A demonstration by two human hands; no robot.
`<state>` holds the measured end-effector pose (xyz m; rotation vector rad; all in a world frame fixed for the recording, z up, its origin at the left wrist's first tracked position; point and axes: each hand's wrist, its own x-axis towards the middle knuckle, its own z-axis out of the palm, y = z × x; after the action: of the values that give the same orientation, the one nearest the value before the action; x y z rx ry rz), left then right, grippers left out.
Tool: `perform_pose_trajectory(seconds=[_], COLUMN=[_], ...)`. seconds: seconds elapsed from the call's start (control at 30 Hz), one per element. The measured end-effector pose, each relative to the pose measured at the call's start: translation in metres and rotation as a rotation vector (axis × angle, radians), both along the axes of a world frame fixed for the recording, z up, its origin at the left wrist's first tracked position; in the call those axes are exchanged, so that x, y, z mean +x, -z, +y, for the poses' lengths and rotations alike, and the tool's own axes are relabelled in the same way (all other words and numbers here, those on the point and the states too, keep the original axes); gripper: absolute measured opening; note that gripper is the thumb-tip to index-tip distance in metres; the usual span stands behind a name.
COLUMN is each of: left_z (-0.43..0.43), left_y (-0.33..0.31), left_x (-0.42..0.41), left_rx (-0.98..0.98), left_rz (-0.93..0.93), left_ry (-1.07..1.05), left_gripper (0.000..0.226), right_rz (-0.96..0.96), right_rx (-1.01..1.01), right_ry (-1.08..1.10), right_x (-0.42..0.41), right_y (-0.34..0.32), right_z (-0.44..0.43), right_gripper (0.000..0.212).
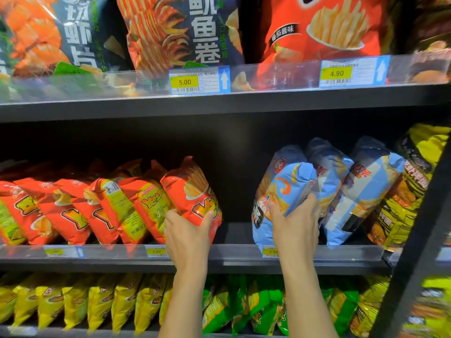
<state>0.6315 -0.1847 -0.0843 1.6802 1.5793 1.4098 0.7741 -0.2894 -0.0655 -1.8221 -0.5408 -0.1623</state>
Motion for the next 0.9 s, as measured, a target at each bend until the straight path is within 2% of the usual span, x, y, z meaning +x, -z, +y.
perform_pose_trajectory(seconds=[0.3,0.4,0.57,0.67,0.8,0.9], left_z=[-0.004,-0.005,-0.013,-0.017,-0.025,-0.037], left_y=[0.006,0.006,-0.003,-0.015,-0.038,-0.054], left_x=[-0.003,-0.006,-0.017,-0.024,-0.032,-0.034], left_rx=[0.0,0.009,0.131,0.201,0.211,0.172], left_rz=[0.214,0.19,0.077,0.027,-0.015,-0.051], left_ry=[-0.104,-0.091,-0.067,0.035,0.282,0.46], left_gripper=[0.086,0.092,0.091,0.078,0.051,0.046], right_rz=[0.003,0.009,0.004,0.035,0.097,0.127], right_rx=[0.038,0.079,0.288,0.415,0.536,0.601], right_ry=[0.001,-0.015,-0.124,-0.212,-0.315,-0.364], right_x=[0.001,0.001,0.0,-0.002,-0.006,-0.004], right_y=[0.001,0.0,-0.006,-0.01,-0.019,-0.024], right_z=[0.0,-0.002,-0.011,-0.017,-0.032,-0.044], right_gripper=[0.07,0.067,0.053,0.044,0.04,0.038])
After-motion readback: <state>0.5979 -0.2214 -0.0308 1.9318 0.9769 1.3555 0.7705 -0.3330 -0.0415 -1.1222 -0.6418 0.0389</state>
